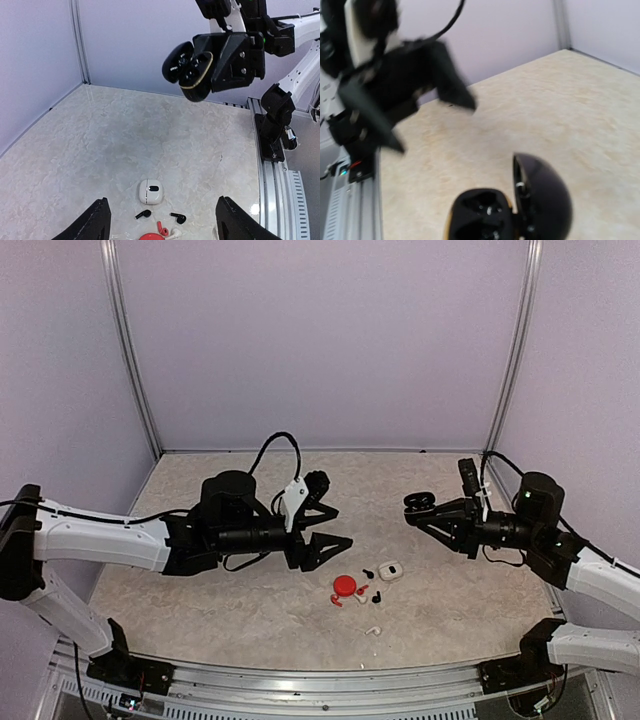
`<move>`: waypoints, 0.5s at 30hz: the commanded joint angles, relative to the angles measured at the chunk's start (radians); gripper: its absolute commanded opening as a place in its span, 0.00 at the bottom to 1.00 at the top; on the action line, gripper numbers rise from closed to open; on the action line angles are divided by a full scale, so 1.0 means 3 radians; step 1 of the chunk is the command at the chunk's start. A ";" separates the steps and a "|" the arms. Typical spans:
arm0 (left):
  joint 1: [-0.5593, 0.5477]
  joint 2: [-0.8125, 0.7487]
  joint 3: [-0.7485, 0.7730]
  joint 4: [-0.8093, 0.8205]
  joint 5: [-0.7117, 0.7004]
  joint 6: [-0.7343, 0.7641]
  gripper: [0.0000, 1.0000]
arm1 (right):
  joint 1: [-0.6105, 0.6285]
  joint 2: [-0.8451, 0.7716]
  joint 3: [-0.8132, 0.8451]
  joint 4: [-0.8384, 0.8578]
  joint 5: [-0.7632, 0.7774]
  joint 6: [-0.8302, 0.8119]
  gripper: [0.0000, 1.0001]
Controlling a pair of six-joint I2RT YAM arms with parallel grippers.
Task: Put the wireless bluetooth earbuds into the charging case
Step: Pick up the left earbud from the center of the board.
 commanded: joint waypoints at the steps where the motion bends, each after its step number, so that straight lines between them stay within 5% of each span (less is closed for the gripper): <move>1: -0.0147 0.0255 -0.0042 0.0001 -0.0169 0.0231 0.72 | -0.0209 -0.0148 -0.0098 0.0140 -0.0005 0.0193 0.00; 15: -0.0299 0.1418 0.0517 -0.0048 0.0080 0.0761 0.67 | -0.0550 -0.0306 -0.0215 0.0129 -0.0146 0.0316 0.00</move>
